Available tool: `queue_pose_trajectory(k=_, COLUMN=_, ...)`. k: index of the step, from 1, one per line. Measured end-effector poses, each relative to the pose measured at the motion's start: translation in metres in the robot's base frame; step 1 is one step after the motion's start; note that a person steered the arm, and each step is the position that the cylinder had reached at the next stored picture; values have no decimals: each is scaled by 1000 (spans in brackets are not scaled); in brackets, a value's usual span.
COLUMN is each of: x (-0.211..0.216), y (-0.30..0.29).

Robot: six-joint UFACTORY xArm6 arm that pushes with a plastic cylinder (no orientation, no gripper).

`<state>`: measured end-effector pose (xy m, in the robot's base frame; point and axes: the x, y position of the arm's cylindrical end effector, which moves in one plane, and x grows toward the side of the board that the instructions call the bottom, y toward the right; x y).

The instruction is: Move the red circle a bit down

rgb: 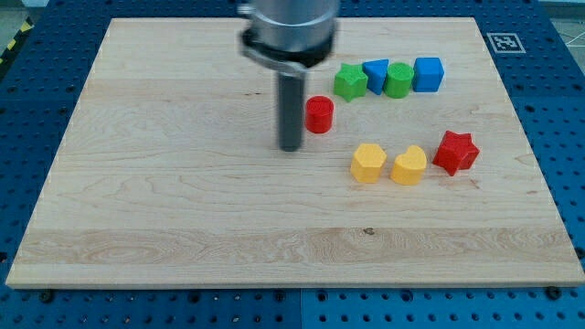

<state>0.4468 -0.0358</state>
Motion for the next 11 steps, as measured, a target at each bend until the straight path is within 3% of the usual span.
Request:
queue_pose_trajectory(k=2, x=-87, y=-31)
queue_pose_trajectory(k=3, x=-96, y=-21)
queue_pose_trajectory(k=5, x=-67, y=37)
queue_pose_trajectory(k=7, x=-35, y=59)
queue_pose_trajectory(k=9, x=-49, y=96)
queue_pose_trajectory(k=11, x=-32, y=111)
